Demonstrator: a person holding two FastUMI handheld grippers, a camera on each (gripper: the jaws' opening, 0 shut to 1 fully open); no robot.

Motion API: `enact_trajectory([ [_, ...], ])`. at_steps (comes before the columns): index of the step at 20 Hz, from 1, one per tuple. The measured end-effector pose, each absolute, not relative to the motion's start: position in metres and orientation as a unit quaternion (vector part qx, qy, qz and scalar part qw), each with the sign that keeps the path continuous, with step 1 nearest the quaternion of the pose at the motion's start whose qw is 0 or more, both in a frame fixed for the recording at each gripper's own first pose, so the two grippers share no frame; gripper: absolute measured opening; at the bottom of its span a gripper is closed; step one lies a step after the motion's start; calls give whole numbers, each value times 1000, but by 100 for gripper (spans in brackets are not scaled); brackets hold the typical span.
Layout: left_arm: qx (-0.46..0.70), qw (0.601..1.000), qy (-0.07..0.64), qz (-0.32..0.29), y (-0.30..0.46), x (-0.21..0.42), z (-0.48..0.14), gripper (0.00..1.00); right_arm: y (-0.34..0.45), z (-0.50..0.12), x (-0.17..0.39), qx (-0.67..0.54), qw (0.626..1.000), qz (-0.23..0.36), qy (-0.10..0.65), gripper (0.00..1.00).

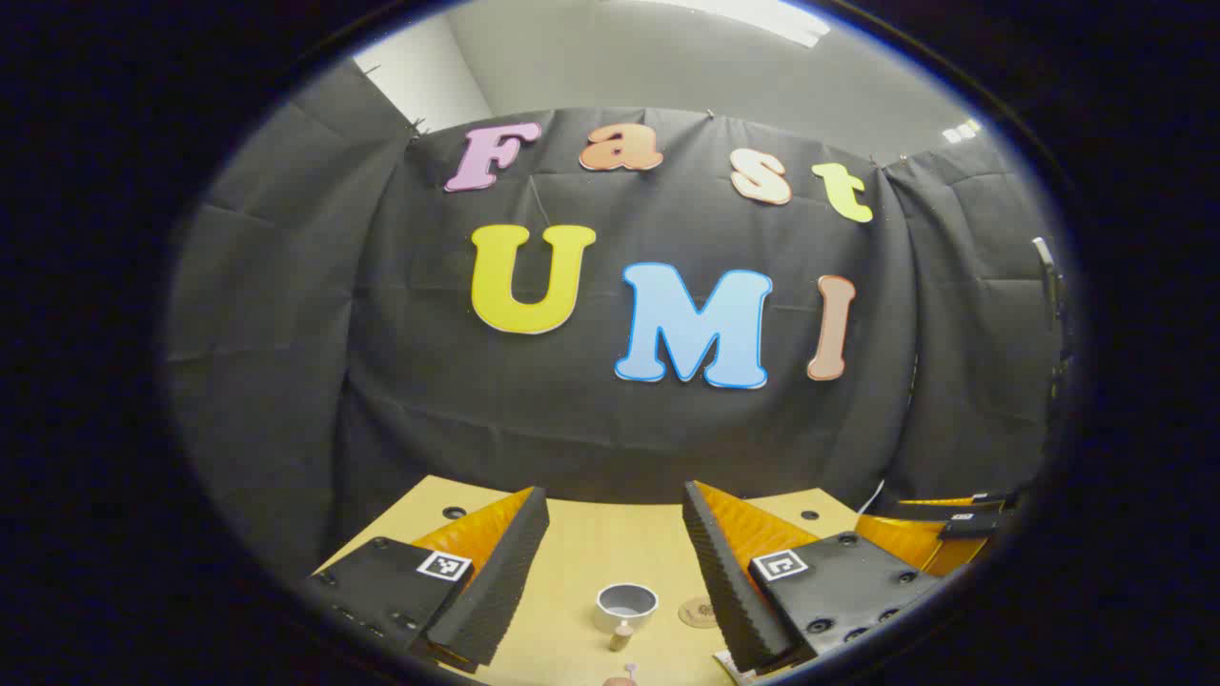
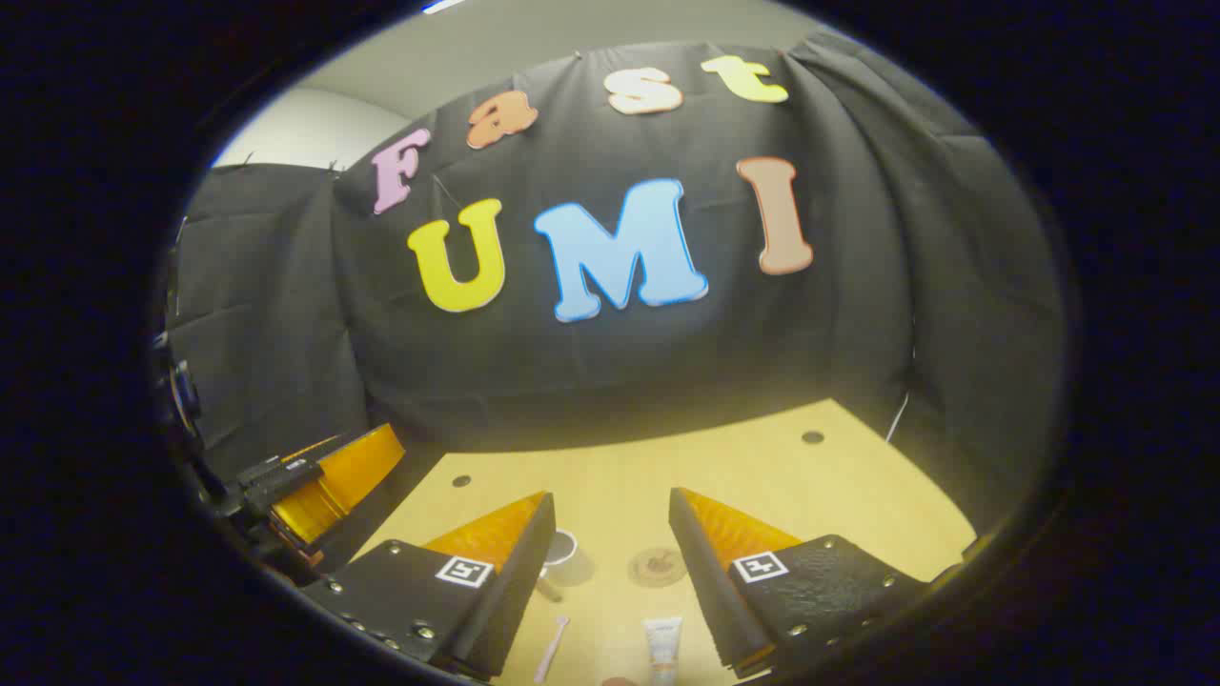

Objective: Put the toothbrush and toothpaste on the desktop into the cup, then pick up the cup and place it on the coaster on the desktop.

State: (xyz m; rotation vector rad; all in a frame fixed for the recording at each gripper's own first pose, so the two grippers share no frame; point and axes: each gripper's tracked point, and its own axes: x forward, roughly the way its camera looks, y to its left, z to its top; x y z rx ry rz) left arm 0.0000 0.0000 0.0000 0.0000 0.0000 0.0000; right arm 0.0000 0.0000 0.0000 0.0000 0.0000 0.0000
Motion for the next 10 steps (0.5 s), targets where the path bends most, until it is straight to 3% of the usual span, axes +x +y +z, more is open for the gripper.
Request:
enact_trajectory([
  [9,6,996,91,-2,-12,2,-72,92,-38,-26,8,14,998,-33,53,78],
  [10,8,995,98,0,-13,1,-79,99,-37,-28,8,12,998,-31,56,78],
])
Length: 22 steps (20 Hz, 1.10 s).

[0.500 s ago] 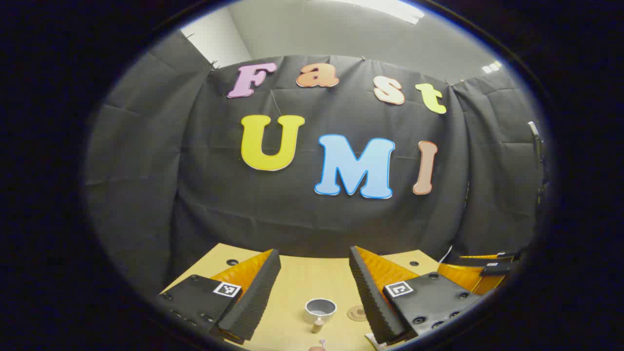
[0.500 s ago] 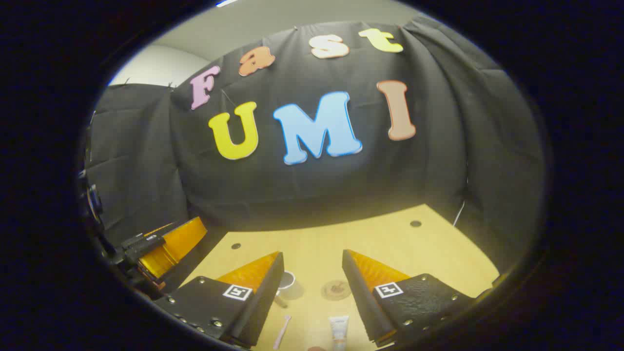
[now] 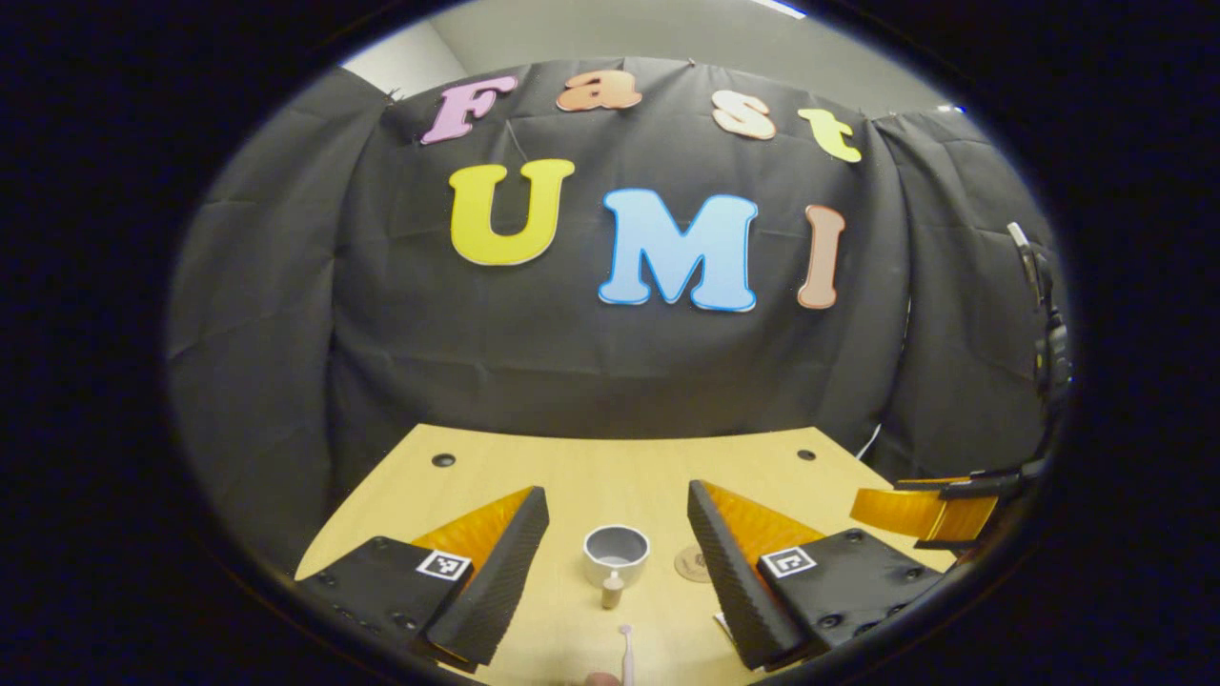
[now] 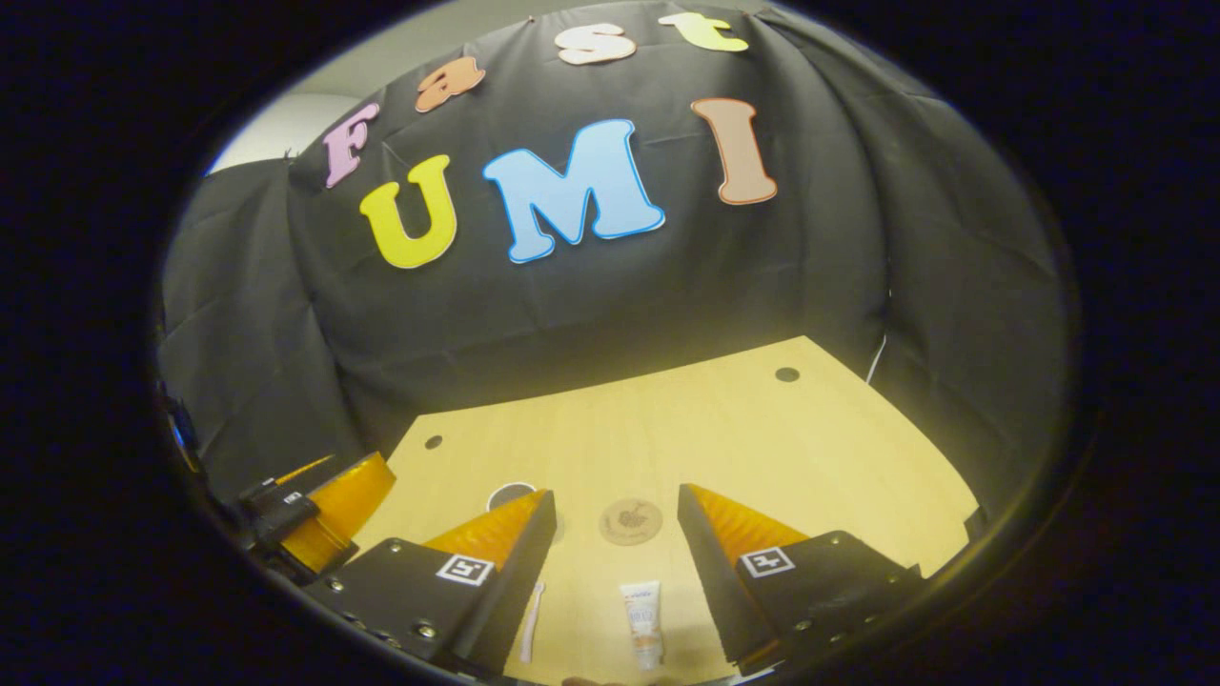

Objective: Put the toothbrush and toothpaste on the desktop into the cup, then pick up the cup and place it on the coaster on the desktop.

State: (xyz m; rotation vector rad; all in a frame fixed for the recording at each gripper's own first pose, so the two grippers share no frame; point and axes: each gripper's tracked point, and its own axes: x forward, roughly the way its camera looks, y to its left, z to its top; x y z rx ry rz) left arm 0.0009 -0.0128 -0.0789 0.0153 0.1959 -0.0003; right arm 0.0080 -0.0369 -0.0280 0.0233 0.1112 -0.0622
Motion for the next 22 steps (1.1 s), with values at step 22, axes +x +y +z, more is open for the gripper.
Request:
enact_trajectory([
  [22,-27,948,318,2,-2,5,-289,100,-55,-196,50,-11,949,-23,314,79],
])
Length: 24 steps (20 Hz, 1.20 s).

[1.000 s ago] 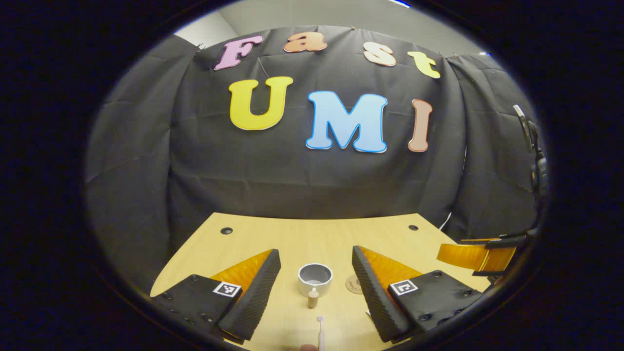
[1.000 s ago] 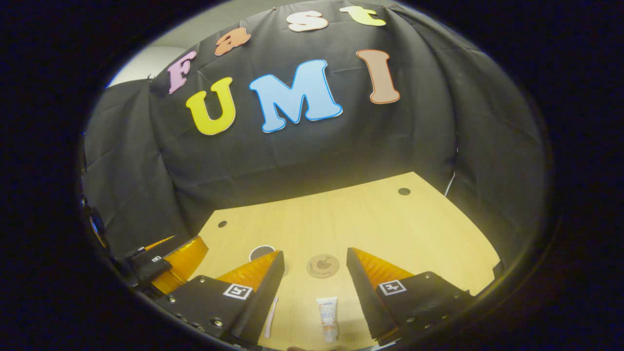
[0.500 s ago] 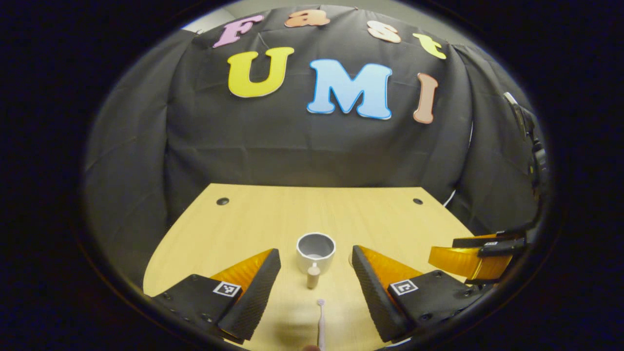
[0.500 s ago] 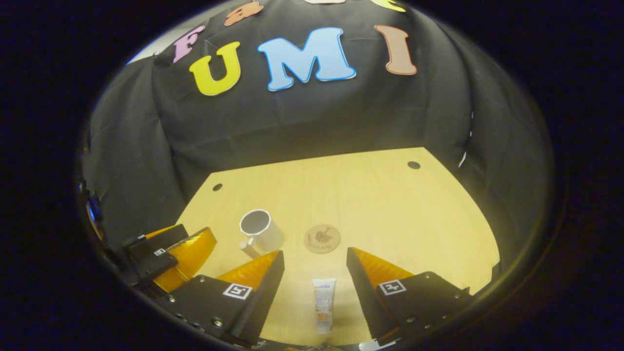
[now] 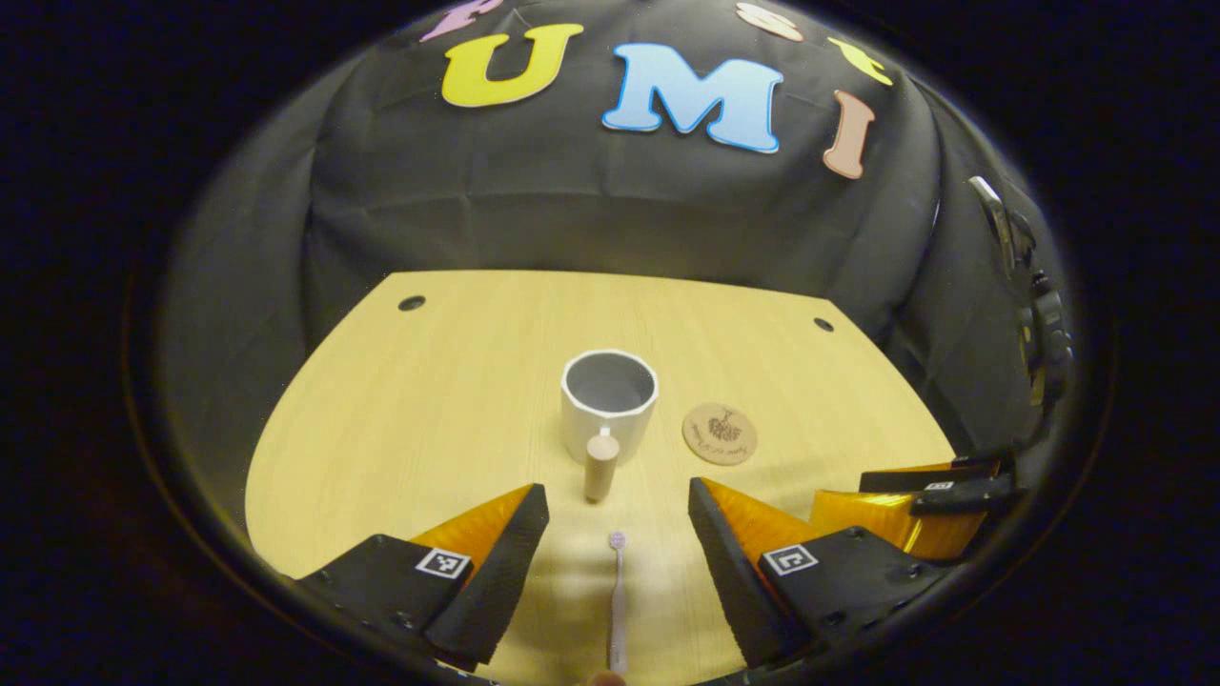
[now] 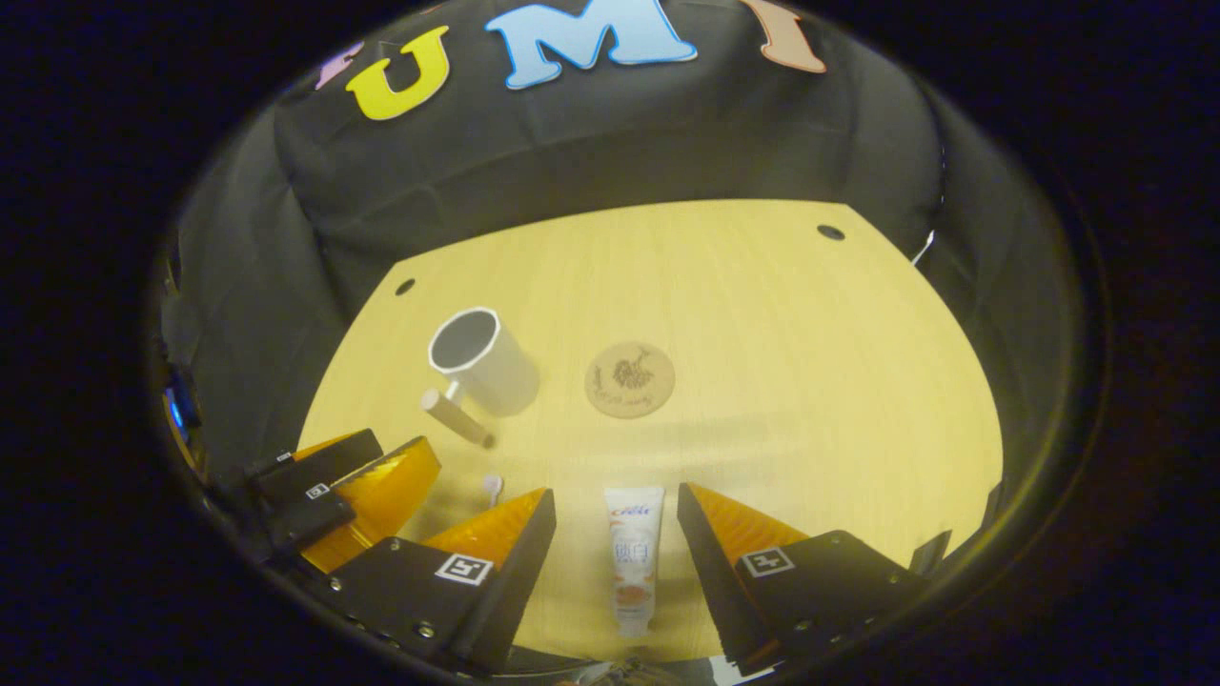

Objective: Put the toothbrush and toothpaste on the desktop into the cup, then pick up the cup and place it on the coaster on the desktop.

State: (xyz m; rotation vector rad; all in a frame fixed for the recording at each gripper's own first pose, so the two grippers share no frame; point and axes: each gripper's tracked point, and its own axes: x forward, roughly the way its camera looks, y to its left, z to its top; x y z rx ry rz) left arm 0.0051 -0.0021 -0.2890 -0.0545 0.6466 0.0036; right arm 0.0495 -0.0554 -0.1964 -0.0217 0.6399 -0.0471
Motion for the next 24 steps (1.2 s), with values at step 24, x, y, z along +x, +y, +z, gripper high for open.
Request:
enact_trajectory([
  [24,13,863,502,53,28,-38,-410,100,-82,-300,34,-38,875,-63,478,78],
])
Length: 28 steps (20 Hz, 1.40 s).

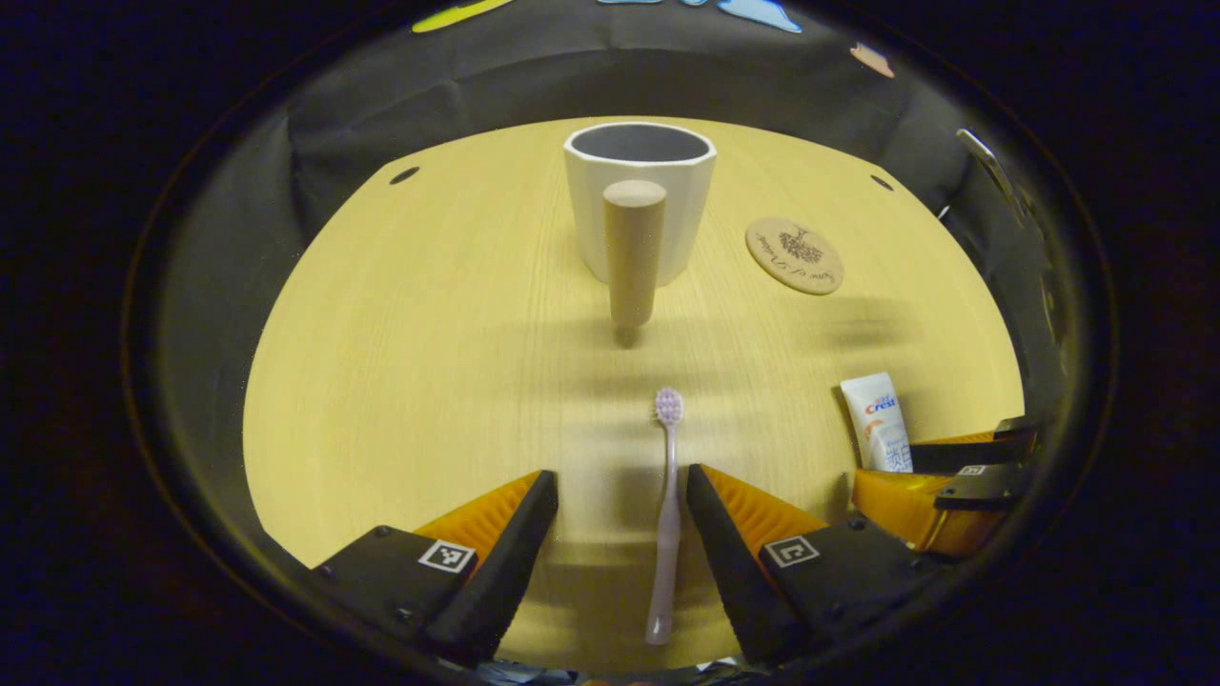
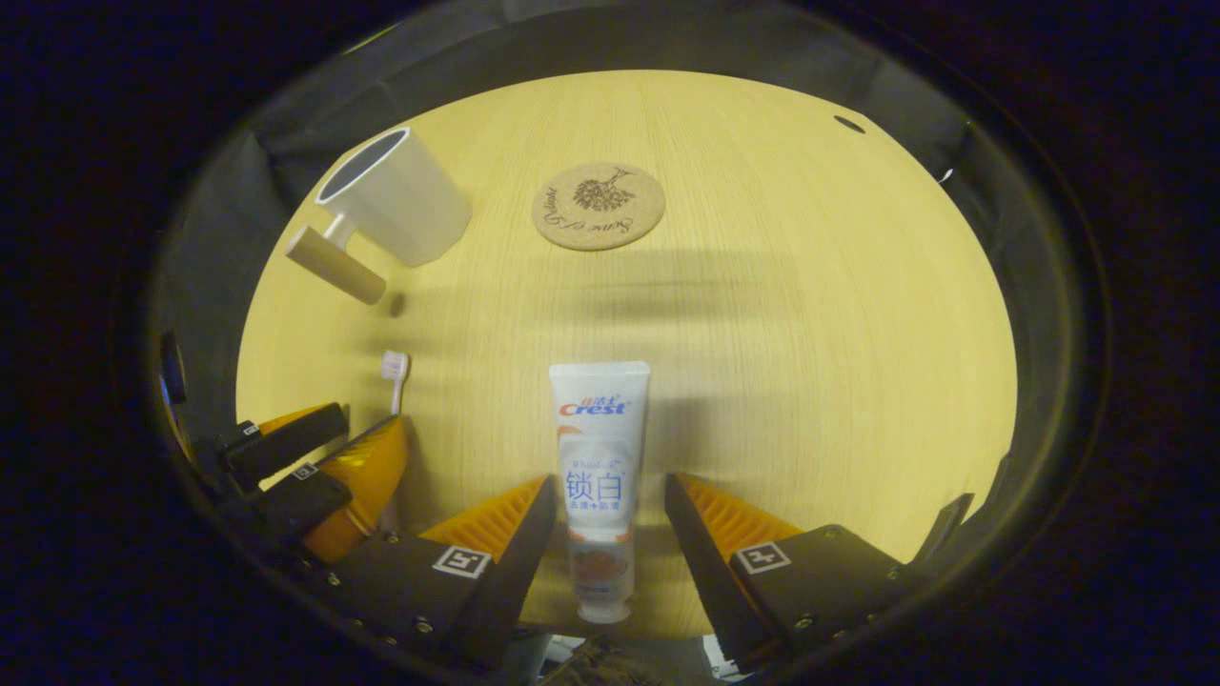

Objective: Put the toothbrush and toothpaste on the desktop into the cup, then pick up the cup and place it on the coaster on the desktop.

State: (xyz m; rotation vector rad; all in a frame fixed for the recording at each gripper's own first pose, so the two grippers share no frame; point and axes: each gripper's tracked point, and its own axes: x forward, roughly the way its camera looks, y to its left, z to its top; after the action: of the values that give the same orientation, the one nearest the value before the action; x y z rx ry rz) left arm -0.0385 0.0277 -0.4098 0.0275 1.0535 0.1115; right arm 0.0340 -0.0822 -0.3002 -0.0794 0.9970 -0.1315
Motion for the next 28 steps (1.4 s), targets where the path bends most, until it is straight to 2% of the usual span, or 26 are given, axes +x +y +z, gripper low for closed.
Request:
enact_trajectory([
  [1,13,862,504,54,28,-40,-410,88,-82,-301,33,-45,873,-64,481,78],
  [2,15,862,505,52,27,-40,-409,95,-84,-303,30,-56,870,-67,485,79],
  [3,18,860,507,50,26,-40,-410,98,-86,-303,29,-67,868,-70,487,78],
  [4,21,860,508,44,24,-38,-410,87,-85,-304,28,-74,866,-69,490,72],
  [5,25,859,510,38,23,-38,-411,85,-86,-303,28,-77,865,-72,491,69],
  [6,28,856,514,37,22,-38,-412,75,-87,-304,27,-80,863,-73,493,60],
  [7,28,856,516,36,21,-36,-412,65,-90,-303,26,-80,861,-76,496,57],
  [8,30,856,515,39,21,-34,-410,65,-89,-305,26,-81,860,-74,498,48],
  [10,27,853,518,46,21,-35,-411,29,-89,-301,25,-73,858,-80,501,47],
  [11,29,853,519,43,21,-35,-412,29,-88,-306,24,-60,856,-84,506,38],
  [12,31,854,517,48,21,-34,-410,36,-87,-304,27,-55,858,-83,503,28],
  [13,31,853,519,48,22,-34,-409,7,-86,-304,27,-53,857,-80,506,28],
  [15,33,853,519,46,22,-33,-410,8,-87,-293,25,-44,863,-80,497,28],
  [16,32,853,519,45,22,-33,-410,13,-87,-305,27,-39,857,-80,507,17],
  [17,26,855,516,44,22,-32,-410,7,-87,-300,27,-35,860,-81,503,19],
  [18,18,857,514,42,21,-32,-409,7,-87,-303,27,-31,858,-80,507,17],
  [22,-23,860,508,46,22,-35,-402,7,-87,-303,28,-24,862,-77,500,17],
  [28,-43,880,471,48,21,-28,-357,7,-87,-303,29,-24,865,-75,495,17],
])
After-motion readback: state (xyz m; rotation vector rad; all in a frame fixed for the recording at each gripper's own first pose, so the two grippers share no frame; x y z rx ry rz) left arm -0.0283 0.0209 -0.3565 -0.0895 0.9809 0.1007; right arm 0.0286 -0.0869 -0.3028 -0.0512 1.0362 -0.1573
